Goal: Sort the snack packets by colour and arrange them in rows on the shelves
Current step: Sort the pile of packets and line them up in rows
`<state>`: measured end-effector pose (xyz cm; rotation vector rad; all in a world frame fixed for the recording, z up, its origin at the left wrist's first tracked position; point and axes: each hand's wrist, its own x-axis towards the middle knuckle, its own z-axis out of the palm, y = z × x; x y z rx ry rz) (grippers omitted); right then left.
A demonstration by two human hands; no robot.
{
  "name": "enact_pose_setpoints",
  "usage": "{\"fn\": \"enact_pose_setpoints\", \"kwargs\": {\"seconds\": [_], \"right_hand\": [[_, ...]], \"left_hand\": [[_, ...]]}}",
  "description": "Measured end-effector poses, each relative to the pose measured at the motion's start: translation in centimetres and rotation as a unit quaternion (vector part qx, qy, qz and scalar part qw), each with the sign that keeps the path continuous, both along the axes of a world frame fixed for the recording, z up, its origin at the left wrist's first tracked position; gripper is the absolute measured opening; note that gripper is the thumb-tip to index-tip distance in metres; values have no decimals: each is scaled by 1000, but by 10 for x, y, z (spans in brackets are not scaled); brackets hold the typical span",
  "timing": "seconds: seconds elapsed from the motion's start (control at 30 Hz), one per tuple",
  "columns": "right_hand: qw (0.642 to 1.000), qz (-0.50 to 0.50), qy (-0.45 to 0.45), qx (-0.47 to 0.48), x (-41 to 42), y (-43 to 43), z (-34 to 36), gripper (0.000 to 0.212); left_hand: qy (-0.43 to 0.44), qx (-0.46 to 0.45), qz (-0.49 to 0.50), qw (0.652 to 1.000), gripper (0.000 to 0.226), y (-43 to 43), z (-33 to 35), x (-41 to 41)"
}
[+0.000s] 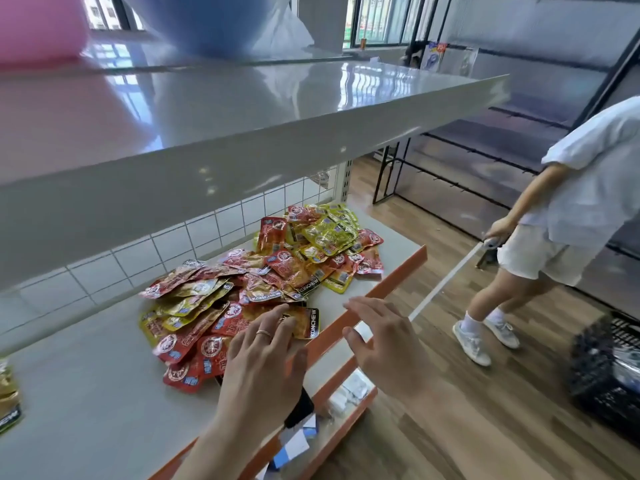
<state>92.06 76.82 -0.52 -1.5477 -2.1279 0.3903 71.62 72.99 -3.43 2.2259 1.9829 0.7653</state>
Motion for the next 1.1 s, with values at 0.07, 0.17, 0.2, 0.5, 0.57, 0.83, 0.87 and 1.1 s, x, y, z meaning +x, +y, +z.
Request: {"fn": "enact_pose_setpoints", "kwargs": {"seconds": [0.07,0.17,0.2,0.5,0.57,0.83,0.87,1.1], "right_hand": [[1000,5,-2,-2,-2,10,0,41],[1000,15,-5,-8,-3,25,-1,42],[1000,17,-5,-7,-3,32,-1,42],[996,79,-35,-21,10,119,-14,48],[993,102,-52,-30,15,138,-16,49],[978,179,-101,-26,22,220,-29,65],[975,186,-115,-31,21,227,-29,69],[964,202,-166,-46,16,262,-40,81]], "left_hand": [[-5,-4,3,1000,39,10,-2,0],[-9,-19,9,1000,43,23,-3,-1],[-7,-22,10,1000,44,27,-2,-1],[-17,-89,91,992,55,84,3,17],[-25,-103,121,987,50,96,5,26],[3,-166,260,951,51,150,14,50],[21,-181,271,945,54,156,13,52],[98,-237,317,913,59,182,-3,64]]}}
